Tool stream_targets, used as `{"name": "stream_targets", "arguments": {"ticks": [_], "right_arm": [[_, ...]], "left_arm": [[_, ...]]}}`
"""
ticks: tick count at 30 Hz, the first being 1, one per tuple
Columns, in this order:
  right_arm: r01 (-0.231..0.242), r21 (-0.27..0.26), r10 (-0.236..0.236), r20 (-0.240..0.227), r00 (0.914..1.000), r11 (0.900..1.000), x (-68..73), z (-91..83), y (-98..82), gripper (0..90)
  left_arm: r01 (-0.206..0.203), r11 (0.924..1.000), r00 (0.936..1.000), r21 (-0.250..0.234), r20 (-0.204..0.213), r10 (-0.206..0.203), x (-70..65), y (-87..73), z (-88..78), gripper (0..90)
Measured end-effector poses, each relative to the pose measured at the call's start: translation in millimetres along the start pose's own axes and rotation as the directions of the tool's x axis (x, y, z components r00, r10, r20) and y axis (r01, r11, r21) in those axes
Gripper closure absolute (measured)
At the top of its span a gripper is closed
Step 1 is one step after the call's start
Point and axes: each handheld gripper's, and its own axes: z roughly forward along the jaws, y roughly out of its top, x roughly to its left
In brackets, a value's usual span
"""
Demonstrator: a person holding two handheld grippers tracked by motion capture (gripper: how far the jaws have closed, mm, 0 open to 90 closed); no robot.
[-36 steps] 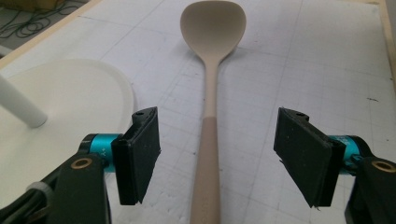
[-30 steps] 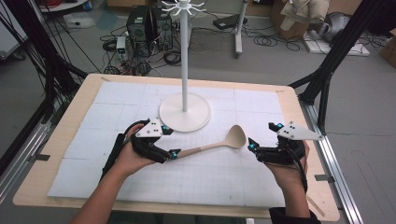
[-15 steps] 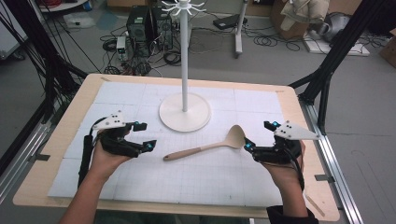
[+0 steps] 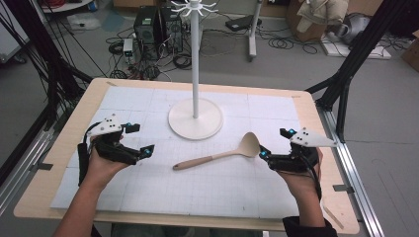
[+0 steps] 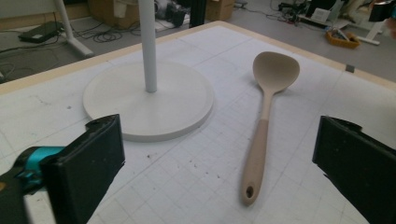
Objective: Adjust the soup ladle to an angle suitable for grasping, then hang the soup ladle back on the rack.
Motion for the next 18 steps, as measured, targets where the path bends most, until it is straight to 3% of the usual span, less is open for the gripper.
{"name": "stream_targets", "arguments": {"ticks": [11, 18], "right_arm": [[0.005, 0.005, -0.004, -0.007, 1.0000, 1.000, -3.1, 3.2, -1.9, 11.1], [0.020, 0.020, -0.020, -0.033, 0.9993, 1.000, -1.7, 8.9, 2.7, 11.1]], "left_arm": [[-0.033, 0.9991, 0.9994, -0.027, -0.007, 0.033, -2.9, 1.1, -11.8, 1.7], [-0.026, 0.9992, 0.9996, -0.029, -0.008, 0.026, 4.6, 0.2, -15.3, 1.7]]}}
